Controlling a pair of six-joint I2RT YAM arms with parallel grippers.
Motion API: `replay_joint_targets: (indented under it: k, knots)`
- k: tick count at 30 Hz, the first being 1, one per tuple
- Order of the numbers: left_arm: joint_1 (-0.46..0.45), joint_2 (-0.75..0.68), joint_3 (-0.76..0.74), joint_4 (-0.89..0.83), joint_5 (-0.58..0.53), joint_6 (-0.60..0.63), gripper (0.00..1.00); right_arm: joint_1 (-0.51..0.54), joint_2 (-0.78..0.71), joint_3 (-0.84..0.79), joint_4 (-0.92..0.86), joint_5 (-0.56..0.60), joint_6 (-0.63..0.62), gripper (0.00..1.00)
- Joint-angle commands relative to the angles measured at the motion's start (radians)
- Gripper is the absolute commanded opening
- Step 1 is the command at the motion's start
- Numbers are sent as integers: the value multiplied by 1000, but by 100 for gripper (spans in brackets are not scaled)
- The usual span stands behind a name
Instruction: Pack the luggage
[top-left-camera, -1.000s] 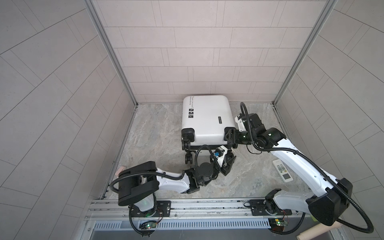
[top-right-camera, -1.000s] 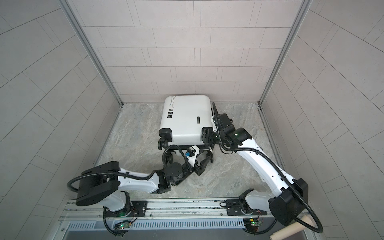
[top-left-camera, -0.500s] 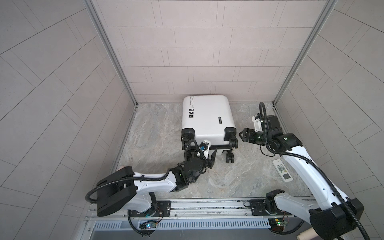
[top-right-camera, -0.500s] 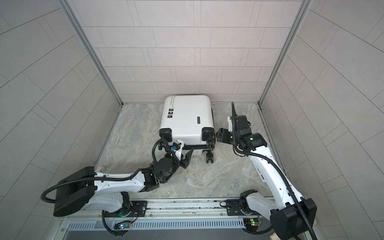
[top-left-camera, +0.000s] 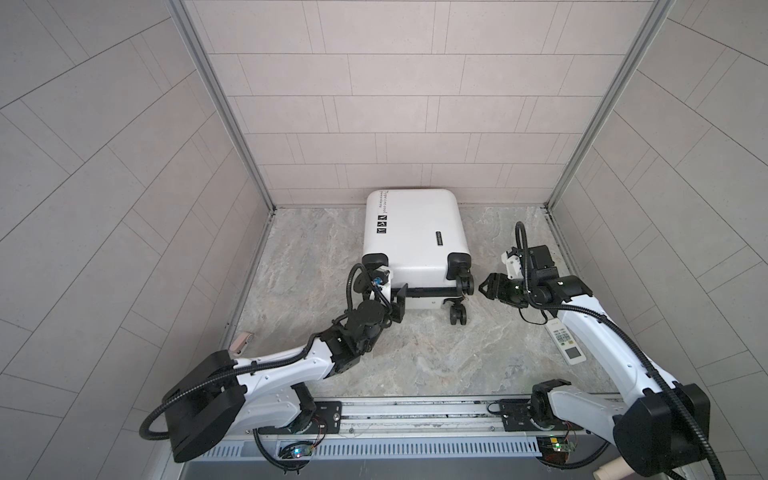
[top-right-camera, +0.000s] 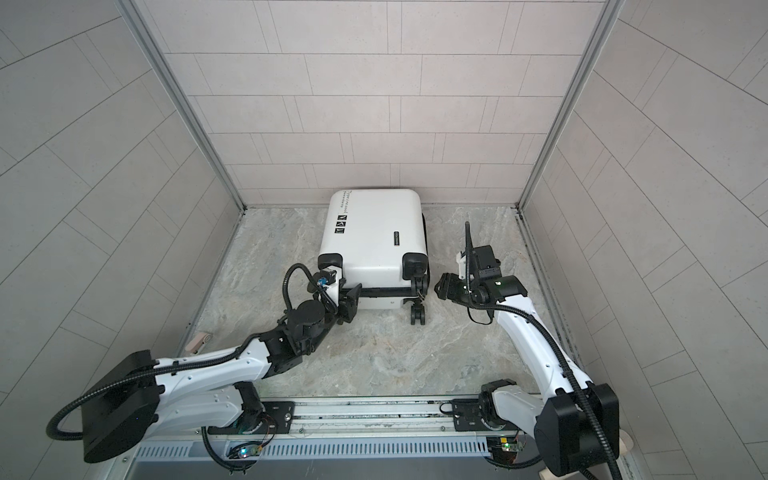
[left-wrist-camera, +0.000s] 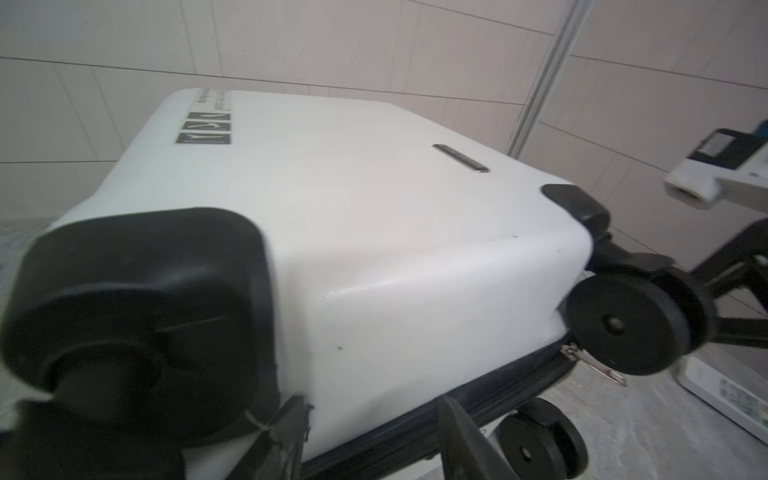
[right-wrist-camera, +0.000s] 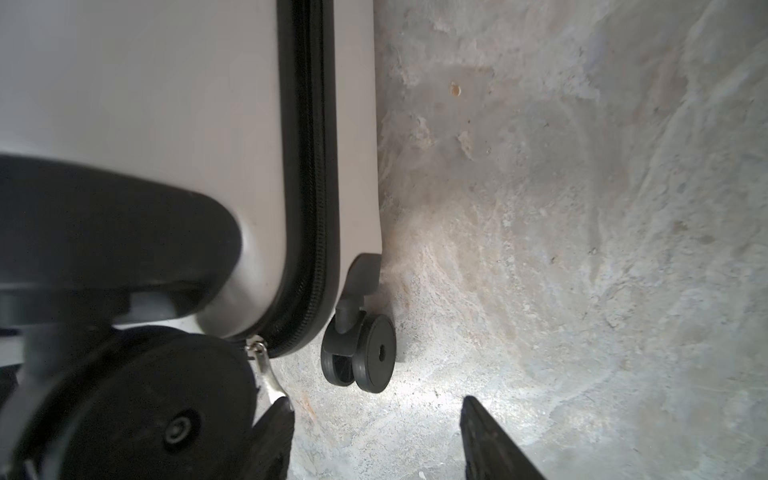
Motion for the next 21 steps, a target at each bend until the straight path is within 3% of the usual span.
replay_joint_targets:
  k: [1,6,17,21]
  knots:
    - [67,-27,-13,-70,-7,-24,56,24,7,-24,51,-21,25,63]
    - [165,-56,-10,-124,39,-19,56,99,15,-61,96,-5,58,61]
    - [482,-39,99,-314,207,-24,60,248,72,-44,166,52,122,65]
    - [524,-48,139,-369,237,-26,62,266,86,-38,188,53,126,66]
